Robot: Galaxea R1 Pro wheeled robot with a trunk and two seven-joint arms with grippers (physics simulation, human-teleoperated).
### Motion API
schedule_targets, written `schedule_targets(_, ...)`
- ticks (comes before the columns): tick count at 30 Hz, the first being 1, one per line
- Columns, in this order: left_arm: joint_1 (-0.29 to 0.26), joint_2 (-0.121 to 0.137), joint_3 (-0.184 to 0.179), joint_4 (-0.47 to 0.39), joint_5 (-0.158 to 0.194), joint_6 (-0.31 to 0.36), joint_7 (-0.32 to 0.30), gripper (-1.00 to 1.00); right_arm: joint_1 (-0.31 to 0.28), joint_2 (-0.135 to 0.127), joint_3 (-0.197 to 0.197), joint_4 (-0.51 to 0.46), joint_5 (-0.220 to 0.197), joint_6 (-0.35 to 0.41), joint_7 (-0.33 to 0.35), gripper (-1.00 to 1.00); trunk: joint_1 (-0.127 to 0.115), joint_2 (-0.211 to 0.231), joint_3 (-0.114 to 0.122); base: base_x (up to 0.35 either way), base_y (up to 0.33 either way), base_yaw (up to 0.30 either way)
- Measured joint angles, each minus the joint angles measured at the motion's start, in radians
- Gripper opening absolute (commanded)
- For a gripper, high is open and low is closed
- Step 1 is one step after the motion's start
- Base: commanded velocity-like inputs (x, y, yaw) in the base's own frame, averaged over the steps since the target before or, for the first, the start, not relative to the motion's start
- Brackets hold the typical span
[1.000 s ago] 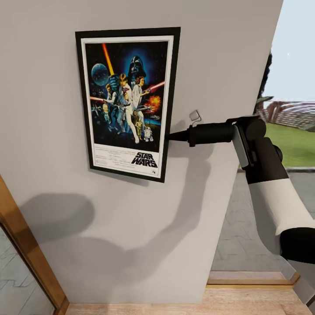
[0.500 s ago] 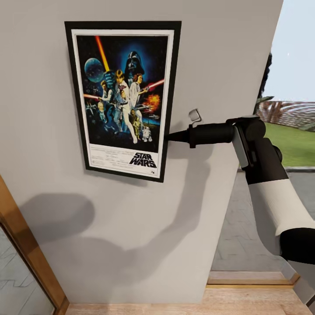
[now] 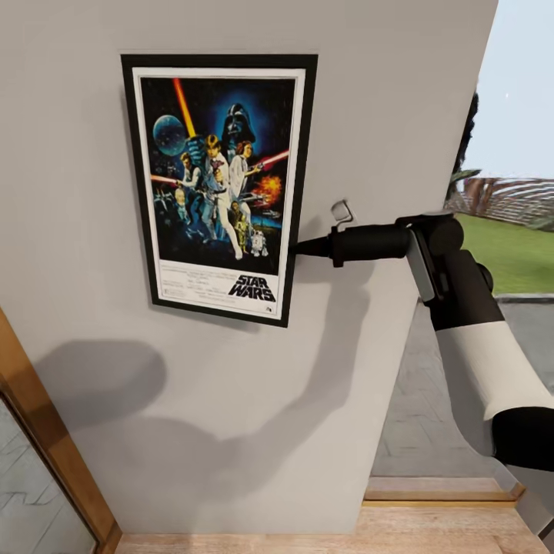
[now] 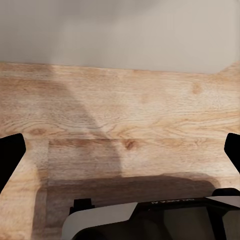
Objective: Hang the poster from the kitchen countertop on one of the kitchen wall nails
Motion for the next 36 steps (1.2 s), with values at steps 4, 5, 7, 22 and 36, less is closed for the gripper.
schedule_targets(4,0.0,0.0,0.0,0.0,0.0,0.0,0.0,1.0,0.01,0.0,0.0,0.002,0.0,0.0,0.0,-1.0,0.0,0.0,0.0,0.0,0.0,0.0)
schedule_targets(5,0.0,0.0,0.0,0.0,0.0,0.0,0.0,1.0,0.011,0.0,0.0,0.002,0.0,0.0,0.0,-1.0,0.0,0.0,0.0,0.0,0.0,0.0)
schedule_targets(7,0.0,0.0,0.0,0.0,0.0,0.0,0.0,1.0,0.014,0.0,0.0,0.002,0.0,-0.001,0.0,-1.0,0.0,0.0,0.0,0.0,0.0,0.0)
schedule_targets(22,0.0,0.0,0.0,0.001,0.0,0.001,0.0,1.0,0.017,0.0,0.0,0.002,0.0,-0.001,0.0,-1.0,0.0,0.0,0.0,0.0,0.046,0.0)
schedule_targets(36,0.0,0.0,0.0,0.001,-0.001,0.0,0.0,1.0,0.017,0.0,0.001,-0.001,0.0,-0.001,0.0,-1.0,0.0,0.0,0.0,0.027,0.046,0.0)
